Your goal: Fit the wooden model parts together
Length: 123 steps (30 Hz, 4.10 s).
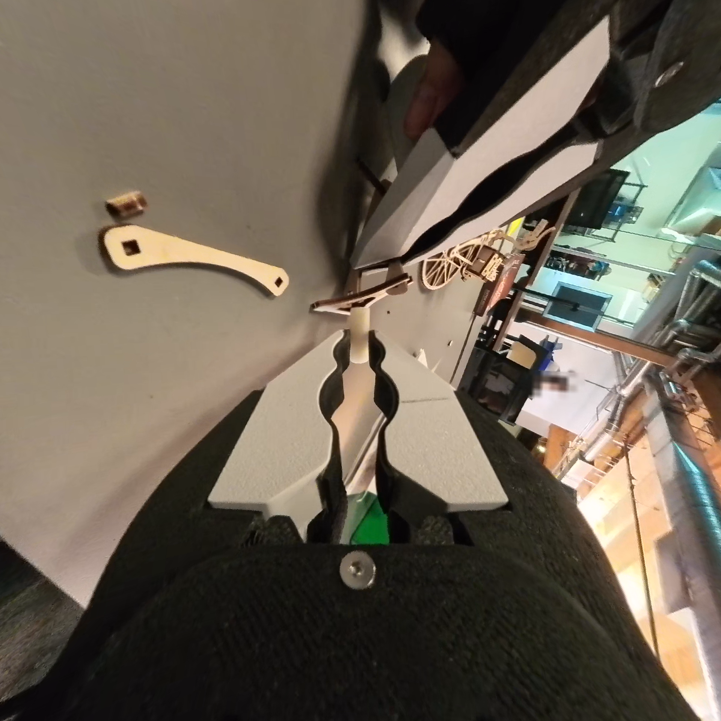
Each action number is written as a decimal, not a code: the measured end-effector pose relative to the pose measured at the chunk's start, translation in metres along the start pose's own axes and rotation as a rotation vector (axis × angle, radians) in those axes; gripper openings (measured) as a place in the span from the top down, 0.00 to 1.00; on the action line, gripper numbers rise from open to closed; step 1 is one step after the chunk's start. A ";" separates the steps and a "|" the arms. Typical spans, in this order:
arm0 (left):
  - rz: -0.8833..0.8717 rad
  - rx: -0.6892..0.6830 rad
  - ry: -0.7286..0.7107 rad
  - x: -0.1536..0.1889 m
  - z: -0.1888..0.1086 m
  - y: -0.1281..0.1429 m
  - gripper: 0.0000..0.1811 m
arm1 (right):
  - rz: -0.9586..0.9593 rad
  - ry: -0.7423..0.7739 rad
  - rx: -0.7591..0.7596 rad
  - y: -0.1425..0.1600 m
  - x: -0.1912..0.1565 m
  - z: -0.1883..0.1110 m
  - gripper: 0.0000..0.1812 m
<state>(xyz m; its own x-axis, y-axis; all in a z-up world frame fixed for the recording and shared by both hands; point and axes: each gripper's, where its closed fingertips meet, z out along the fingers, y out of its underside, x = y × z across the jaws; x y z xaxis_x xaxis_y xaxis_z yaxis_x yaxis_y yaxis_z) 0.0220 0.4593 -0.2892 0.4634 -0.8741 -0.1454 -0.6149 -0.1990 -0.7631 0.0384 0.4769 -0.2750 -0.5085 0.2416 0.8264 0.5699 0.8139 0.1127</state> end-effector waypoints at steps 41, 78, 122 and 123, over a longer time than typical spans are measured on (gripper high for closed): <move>-0.083 0.045 0.073 0.007 -0.010 -0.002 0.81 | 1.055 -0.638 0.649 -0.019 0.000 -0.003 0.73; -0.163 0.004 0.172 0.006 -0.001 -0.002 0.99 | 0.893 -0.694 0.642 -0.026 -0.009 0.007 0.78; -0.148 0.000 0.216 0.009 -0.026 0.019 0.83 | 0.887 -0.714 0.655 -0.029 -0.008 0.006 0.78; -0.147 0.000 0.216 0.009 -0.026 0.019 0.83 | 0.886 -0.715 0.656 -0.029 -0.008 0.007 0.78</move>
<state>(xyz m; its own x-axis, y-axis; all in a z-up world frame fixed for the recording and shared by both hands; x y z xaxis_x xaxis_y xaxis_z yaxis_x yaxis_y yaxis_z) -0.0016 0.4361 -0.2889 0.4005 -0.9102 0.1054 -0.5506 -0.3310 -0.7663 0.0216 0.4544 -0.2887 -0.4692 0.8830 -0.0149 0.5706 0.2903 -0.7682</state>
